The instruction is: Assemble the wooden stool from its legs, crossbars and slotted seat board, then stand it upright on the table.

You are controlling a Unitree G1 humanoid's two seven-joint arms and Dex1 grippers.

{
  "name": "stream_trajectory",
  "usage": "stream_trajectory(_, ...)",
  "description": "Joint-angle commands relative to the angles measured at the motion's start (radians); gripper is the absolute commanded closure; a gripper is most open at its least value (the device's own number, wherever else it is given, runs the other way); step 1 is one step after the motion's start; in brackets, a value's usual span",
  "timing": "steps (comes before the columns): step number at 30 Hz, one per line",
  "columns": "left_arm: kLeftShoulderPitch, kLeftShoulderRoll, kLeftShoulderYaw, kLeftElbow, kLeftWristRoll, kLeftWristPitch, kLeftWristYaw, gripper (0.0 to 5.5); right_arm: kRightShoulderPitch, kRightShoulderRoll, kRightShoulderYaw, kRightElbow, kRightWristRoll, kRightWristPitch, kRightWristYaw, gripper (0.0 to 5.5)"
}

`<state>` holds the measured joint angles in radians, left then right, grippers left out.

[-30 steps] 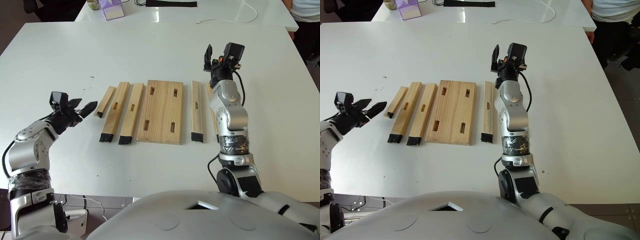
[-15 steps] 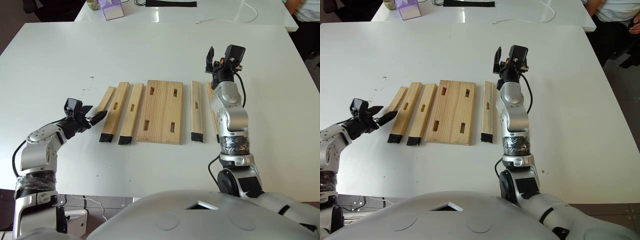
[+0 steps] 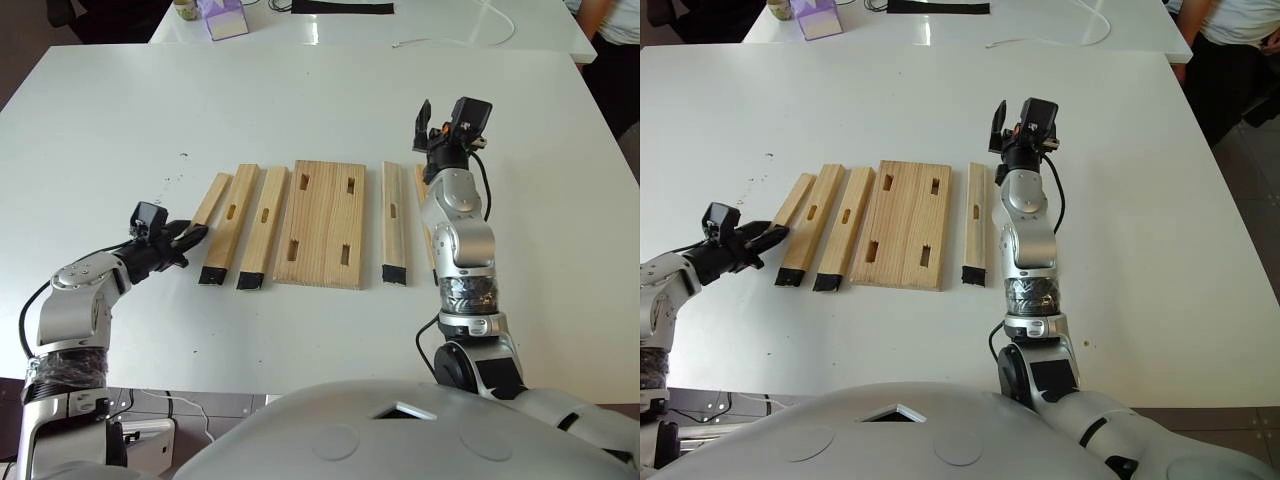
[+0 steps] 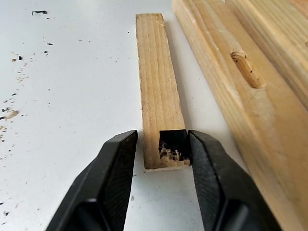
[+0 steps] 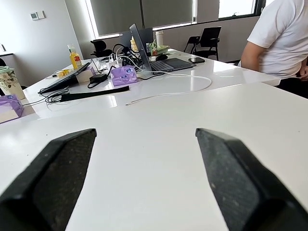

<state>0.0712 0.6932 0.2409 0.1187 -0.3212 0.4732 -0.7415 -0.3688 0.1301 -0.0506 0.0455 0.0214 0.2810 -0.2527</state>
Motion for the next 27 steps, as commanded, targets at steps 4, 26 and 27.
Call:
stream_trajectory(4, -0.035, 0.009, 0.008, 0.006, -0.006, 0.061, 0.024, 4.18, 0.009, 0.023, -0.055, -0.030, 0.041, -0.008, -0.028, 1.70)
stream_trajectory(26, -0.479, -0.372, 0.042, -0.516, -0.801, 0.257, 0.224, 4.18, -0.438, -0.549, -0.255, 0.093, 0.804, 0.567, 1.035, 1.70)
stream_trajectory(27, -0.467, -0.376, 0.025, -0.522, -0.801, 0.252, 0.209, 4.18, -0.451, -0.554, -0.266, 0.081, 0.854, 0.617, 1.043, 1.70)
